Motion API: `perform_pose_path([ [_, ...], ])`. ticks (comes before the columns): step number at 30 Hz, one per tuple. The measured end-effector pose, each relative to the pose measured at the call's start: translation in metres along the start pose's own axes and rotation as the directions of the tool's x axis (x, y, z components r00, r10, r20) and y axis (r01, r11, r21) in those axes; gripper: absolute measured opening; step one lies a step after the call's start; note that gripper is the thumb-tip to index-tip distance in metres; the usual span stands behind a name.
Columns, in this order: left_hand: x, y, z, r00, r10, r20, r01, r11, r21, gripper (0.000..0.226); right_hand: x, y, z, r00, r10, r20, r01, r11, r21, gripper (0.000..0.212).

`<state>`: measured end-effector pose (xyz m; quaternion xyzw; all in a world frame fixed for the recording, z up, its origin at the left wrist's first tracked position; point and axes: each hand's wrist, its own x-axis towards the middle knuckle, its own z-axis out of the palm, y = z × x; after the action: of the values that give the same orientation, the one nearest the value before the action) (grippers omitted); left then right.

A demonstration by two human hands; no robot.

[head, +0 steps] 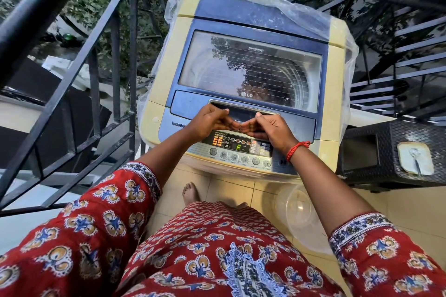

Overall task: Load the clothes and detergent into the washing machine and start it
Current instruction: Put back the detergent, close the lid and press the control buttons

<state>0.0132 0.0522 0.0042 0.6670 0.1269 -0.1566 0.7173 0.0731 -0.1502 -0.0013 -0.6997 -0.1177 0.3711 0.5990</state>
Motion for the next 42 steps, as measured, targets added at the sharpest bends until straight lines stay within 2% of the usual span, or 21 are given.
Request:
perform_pose_path([
  [10,-0.0037,0.0059,0.0019,1.000,0.014,0.004,-0.014,0.999,-0.037,0.046,-0.0003,-0.0008,-0.0006,1.000,0.000,0.002,0.000,1.000,-0.007,0.040],
  [17,-0.0066,0.0098,0.0049,1.000,-0.003,0.019,0.004,0.999,-0.033,0.046,-0.0033,-0.0047,0.0029,1.000,0.018,0.003,-0.018,0.998,0.067,0.041],
  [22,-0.0071,0.0087,0.0036,1.000,0.011,0.015,-0.010,0.999,-0.044,0.050,-0.0032,-0.0046,0.0027,1.000,0.019,0.002,-0.019,0.998,0.067,0.041],
  [42,-0.0024,0.0024,0.0014,1.000,0.008,-0.008,-0.008,1.000,0.012,0.042,-0.0030,-0.0012,0.0021,1.000,0.010,-0.023,-0.010,1.000,0.007,0.042],
])
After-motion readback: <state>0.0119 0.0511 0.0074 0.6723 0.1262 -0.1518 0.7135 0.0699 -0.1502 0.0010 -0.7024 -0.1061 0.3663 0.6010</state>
